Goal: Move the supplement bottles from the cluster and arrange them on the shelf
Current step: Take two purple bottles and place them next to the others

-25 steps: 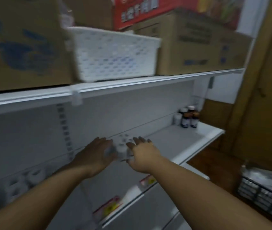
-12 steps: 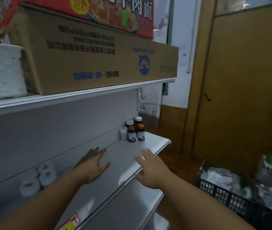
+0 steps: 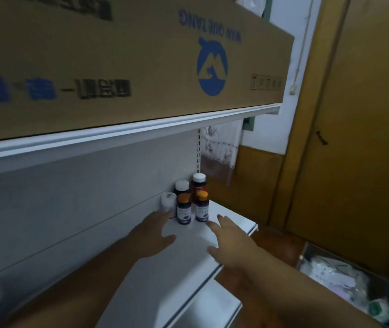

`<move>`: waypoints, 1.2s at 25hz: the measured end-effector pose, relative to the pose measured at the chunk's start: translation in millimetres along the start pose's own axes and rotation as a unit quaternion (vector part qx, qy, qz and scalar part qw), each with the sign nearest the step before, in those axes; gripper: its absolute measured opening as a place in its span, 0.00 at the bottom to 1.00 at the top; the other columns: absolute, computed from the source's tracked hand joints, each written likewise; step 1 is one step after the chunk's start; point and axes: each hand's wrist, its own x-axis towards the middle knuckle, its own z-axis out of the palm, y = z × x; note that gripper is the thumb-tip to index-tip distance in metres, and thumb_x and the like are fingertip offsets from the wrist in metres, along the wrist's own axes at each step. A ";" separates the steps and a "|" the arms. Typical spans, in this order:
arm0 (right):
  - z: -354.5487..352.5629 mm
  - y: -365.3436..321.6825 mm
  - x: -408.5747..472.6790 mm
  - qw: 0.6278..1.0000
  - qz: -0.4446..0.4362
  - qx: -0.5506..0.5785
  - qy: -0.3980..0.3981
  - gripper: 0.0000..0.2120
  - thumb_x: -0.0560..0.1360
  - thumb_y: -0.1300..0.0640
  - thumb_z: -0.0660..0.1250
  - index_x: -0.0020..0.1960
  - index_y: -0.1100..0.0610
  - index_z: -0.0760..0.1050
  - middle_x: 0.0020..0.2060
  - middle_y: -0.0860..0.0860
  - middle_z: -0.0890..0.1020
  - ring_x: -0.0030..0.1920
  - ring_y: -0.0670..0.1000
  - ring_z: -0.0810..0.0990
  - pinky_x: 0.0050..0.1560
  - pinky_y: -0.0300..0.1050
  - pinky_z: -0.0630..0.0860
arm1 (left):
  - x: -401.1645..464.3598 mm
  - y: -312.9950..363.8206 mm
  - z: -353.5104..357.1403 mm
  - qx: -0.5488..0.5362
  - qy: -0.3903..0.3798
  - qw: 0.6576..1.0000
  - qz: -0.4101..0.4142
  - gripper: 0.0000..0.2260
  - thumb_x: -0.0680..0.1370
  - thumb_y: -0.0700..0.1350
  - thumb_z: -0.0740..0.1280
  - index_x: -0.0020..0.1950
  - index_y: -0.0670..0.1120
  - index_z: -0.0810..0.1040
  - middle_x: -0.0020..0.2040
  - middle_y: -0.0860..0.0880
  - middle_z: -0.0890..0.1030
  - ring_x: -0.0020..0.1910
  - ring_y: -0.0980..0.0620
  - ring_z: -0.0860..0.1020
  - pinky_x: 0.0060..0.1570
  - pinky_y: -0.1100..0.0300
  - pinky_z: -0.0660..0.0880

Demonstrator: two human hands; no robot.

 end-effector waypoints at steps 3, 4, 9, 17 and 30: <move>13.2 34.6 41.6 0.999 -0.004 0.041 0.006 0.35 0.75 0.46 0.62 0.76 0.50 0.48 0.77 0.56 0.52 0.76 0.57 0.51 0.73 0.53 0.58 | 40.7 12.8 16.4 0.056 0.033 0.998 -0.001 0.34 0.76 0.54 0.63 0.76 0.52 0.47 0.78 0.49 0.49 0.76 0.50 0.51 0.73 0.55 0.52; 18.6 49.0 56.7 0.997 -0.004 0.074 0.011 0.37 0.74 0.46 0.62 0.76 0.49 0.46 0.77 0.55 0.52 0.76 0.56 0.53 0.72 0.52 0.60 | 57.8 19.3 22.0 0.070 0.065 0.995 0.000 0.34 0.76 0.52 0.64 0.76 0.51 0.48 0.78 0.49 0.51 0.76 0.49 0.52 0.73 0.56 0.54; 36.6 93.8 123.3 0.967 -0.053 0.248 0.006 0.35 0.73 0.50 0.66 0.74 0.49 0.52 0.72 0.51 0.67 0.68 0.53 0.69 0.67 0.47 0.69 | 125.2 41.0 41.6 0.076 0.169 0.977 -0.102 0.36 0.71 0.53 0.69 0.74 0.48 0.56 0.69 0.45 0.69 0.66 0.45 0.67 0.64 0.53 0.66; 74.8 100.4 185.4 0.899 -0.024 0.436 -0.018 0.22 0.73 0.59 0.68 0.61 0.48 0.62 0.54 0.49 0.77 0.58 0.55 0.78 0.58 0.50 0.77 | 132.8 44.5 58.9 -0.058 0.244 0.952 -0.177 0.21 0.70 0.42 0.70 0.63 0.49 0.73 0.61 0.47 0.73 0.62 0.47 0.70 0.60 0.59 0.67; 67.7 -28.6 62.3 0.749 -0.122 0.558 -0.337 0.28 0.50 0.50 0.80 0.47 0.62 0.82 0.40 0.57 0.86 0.40 0.53 0.84 0.40 0.45 0.79 | -123.2 37.4 53.7 -0.615 0.423 0.596 -0.297 0.10 0.74 0.37 0.66 0.55 0.41 0.79 0.48 0.43 0.85 0.44 0.47 0.82 0.39 0.58 0.78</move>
